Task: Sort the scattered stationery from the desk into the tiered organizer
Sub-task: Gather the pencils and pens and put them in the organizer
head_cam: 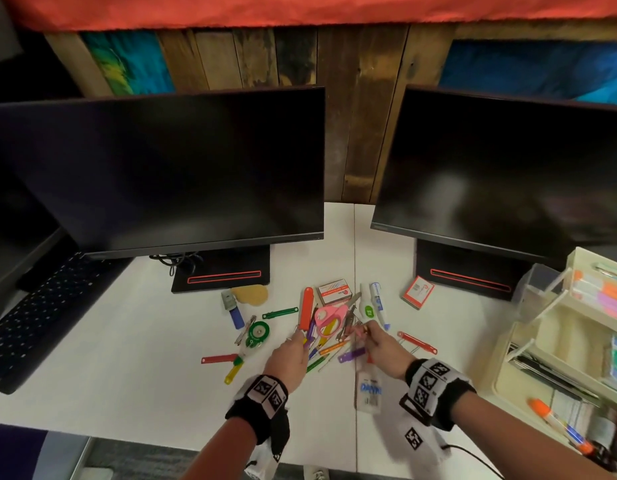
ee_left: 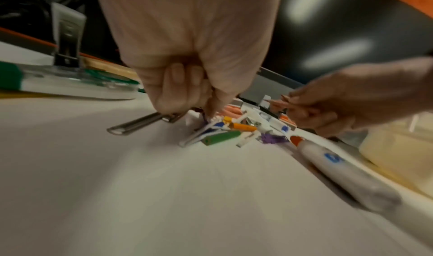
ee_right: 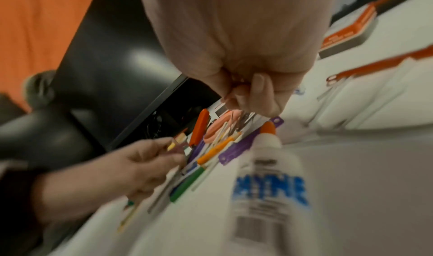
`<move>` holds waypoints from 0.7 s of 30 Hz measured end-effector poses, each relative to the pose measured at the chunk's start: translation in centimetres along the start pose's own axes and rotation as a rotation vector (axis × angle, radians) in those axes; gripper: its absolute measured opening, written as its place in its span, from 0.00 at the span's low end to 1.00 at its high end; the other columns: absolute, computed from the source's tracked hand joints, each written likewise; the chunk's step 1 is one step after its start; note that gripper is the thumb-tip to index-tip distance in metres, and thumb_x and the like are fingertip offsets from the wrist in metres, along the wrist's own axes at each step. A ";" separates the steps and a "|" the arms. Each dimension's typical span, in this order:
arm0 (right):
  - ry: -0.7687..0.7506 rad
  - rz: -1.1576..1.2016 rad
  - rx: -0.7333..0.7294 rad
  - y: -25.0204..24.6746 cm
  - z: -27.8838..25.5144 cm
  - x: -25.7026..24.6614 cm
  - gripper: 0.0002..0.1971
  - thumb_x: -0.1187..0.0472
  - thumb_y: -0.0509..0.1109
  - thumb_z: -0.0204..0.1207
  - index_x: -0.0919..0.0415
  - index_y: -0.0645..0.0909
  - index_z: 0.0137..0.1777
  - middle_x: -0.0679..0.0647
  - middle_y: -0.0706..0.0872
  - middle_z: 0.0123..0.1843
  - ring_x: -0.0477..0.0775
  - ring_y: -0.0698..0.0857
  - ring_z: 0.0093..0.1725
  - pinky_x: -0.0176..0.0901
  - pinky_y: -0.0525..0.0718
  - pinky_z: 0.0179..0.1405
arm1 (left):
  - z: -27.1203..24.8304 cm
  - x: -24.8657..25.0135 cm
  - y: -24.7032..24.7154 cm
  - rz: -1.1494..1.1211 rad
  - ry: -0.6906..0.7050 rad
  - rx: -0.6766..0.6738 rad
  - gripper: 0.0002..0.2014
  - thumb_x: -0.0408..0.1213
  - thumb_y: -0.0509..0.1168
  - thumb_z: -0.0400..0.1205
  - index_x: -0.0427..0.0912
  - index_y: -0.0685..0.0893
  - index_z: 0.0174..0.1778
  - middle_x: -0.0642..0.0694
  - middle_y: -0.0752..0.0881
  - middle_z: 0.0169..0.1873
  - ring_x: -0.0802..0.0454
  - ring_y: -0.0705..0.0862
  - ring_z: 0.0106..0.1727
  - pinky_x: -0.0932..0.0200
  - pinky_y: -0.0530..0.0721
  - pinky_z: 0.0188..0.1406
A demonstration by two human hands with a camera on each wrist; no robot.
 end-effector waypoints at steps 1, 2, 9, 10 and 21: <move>0.017 0.074 -0.006 0.2 0.0 -0.4 0.10 0.60 0.50 0.87 0.60 0.69 0.62 0.51 0.81 0.50 0.50 0.82 0.46 0.39 0.83 0.46 | 0.1 0.0 0.1 0.029 0.005 0.022 0.18 0.46 0.53 0.87 0.41 0.69 0.69 0.42 0.85 0.57 0.43 0.85 0.57 0.52 0.80 0.52; 0.043 0.165 -0.013 0.5 0.1 -0.7 0.10 0.61 0.49 0.87 0.59 0.70 0.62 0.49 0.80 0.44 0.46 0.80 0.38 0.33 0.81 0.33 | 0.2 0.0 0.2 0.047 0.000 0.031 0.19 0.47 0.56 0.86 0.42 0.70 0.68 0.43 0.85 0.57 0.43 0.85 0.57 0.52 0.81 0.52; 0.155 0.662 -0.083 2.6 1.3 -2.2 0.09 0.76 0.50 0.81 0.66 0.71 0.49 0.54 0.78 0.22 0.47 0.75 0.16 0.37 0.72 0.17 | 0.7 -0.2 1.0 0.129 -0.068 -0.026 0.21 0.46 0.56 0.86 0.38 0.67 0.71 0.37 0.80 0.63 0.37 0.80 0.63 0.48 0.78 0.58; 0.167 0.640 -0.084 2.7 1.4 -2.5 0.09 0.75 0.50 0.81 0.65 0.70 0.48 0.55 0.76 0.24 0.45 0.73 0.16 0.37 0.72 0.18 | 0.7 -0.2 0.9 0.099 -0.068 -0.026 0.20 0.45 0.56 0.86 0.38 0.67 0.71 0.36 0.80 0.63 0.37 0.80 0.63 0.48 0.78 0.59; -0.133 -0.663 -0.097 4.3 1.8 -2.8 0.20 0.58 0.56 0.81 0.55 0.63 0.73 0.60 0.80 0.65 0.65 0.81 0.61 0.52 0.79 0.60 | -0.4 -2.3 0.0 -0.091 -0.078 0.021 0.16 0.43 0.52 0.88 0.34 0.72 0.62 0.35 0.85 0.55 0.36 0.83 0.57 0.51 0.77 0.50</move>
Point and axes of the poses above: each hand's wrist, its own z-axis towards the middle knuckle, its own y-axis out of the palm, x = y × z, the point moved 5 cm from there along z, towards the middle knuckle
